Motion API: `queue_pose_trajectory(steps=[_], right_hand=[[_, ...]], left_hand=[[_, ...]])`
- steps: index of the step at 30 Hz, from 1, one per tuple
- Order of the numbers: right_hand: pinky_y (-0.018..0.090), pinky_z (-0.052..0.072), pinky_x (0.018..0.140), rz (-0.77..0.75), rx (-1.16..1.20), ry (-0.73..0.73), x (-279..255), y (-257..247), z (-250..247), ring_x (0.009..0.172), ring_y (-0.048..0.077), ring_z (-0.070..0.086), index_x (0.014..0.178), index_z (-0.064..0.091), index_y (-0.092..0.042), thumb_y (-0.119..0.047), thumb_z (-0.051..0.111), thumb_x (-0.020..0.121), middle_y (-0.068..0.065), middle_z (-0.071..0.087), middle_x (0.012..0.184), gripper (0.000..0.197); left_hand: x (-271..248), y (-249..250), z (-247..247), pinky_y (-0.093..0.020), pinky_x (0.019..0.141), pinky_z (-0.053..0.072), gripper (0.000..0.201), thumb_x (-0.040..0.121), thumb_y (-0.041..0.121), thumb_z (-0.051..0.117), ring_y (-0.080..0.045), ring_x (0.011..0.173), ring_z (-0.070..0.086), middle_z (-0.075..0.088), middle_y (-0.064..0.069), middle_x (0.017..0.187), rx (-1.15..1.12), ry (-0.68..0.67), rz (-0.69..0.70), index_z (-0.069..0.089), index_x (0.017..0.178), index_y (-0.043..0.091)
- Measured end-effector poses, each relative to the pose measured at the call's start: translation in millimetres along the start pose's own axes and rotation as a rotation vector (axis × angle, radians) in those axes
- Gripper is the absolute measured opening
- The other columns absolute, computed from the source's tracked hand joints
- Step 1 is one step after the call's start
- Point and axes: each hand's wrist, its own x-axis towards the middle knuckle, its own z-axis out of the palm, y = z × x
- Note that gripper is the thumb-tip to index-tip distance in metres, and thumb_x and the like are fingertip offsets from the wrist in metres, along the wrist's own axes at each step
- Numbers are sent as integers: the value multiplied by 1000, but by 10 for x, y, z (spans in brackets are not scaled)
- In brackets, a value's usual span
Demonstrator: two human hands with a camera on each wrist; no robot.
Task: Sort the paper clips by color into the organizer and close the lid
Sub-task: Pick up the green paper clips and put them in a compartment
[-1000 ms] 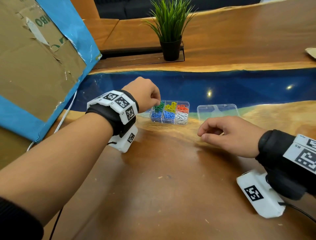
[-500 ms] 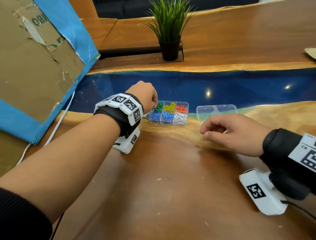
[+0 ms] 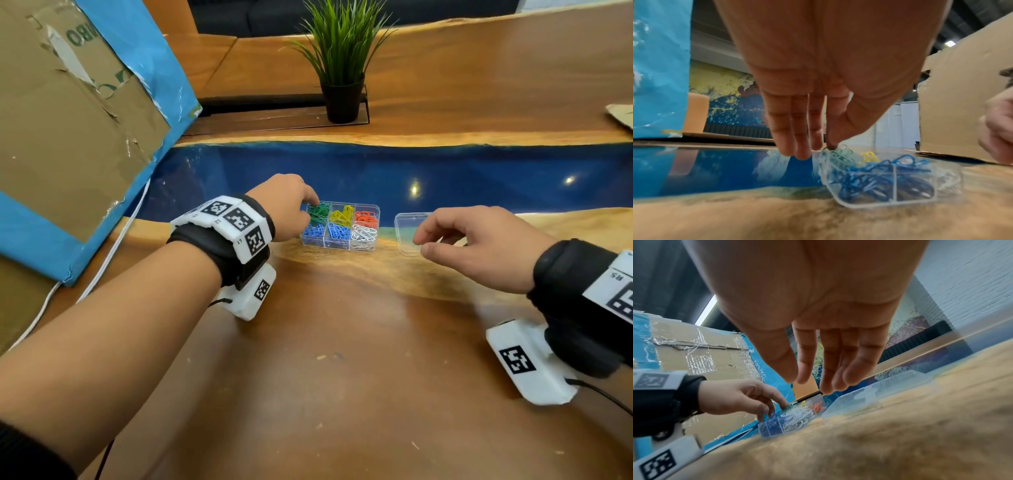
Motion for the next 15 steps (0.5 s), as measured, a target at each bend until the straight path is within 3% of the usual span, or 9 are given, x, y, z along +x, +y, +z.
queue_pose_trajectory(steps=[4,7,9,12,15], right_hand=[[19,42,69,4,-25,-19,3,-29,52,87,8,59,91,61,-34,-29,57,89,-16,62,89,7],[20,41,70,12,-48,-12,25,-55,49,88,8,59,92,61,-33,-30,56,89,-16,62,89,6],[21,40,70,17,-54,0,37,-70,31,88,9,59,93,61,-33,-31,56,89,-14,63,90,7],[20,40,68,20,-58,2,38,-87,21,89,10,58,93,62,-32,-31,56,89,-14,62,90,7],[19,41,68,23,-69,-25,24,-95,56,90,10,58,93,62,-33,-30,56,89,-13,63,92,8]], left_hand=[[-53,7,53,-37,100,44,45,91,11,44,-23,119,50,48,-4,135,40,-6,11,52,134,20],[-74,-24,57,-35,93,47,49,91,15,47,-19,95,51,52,-6,128,-10,30,18,42,139,21],[-82,-55,53,-33,90,46,41,90,19,51,-15,90,48,53,-4,123,-43,77,27,49,131,22],[-84,-70,51,-34,89,47,22,91,25,51,-17,96,53,53,-1,117,-38,124,43,62,110,24],[-84,-58,65,-38,91,49,25,93,24,47,-18,99,54,51,1,120,7,77,36,64,111,28]])
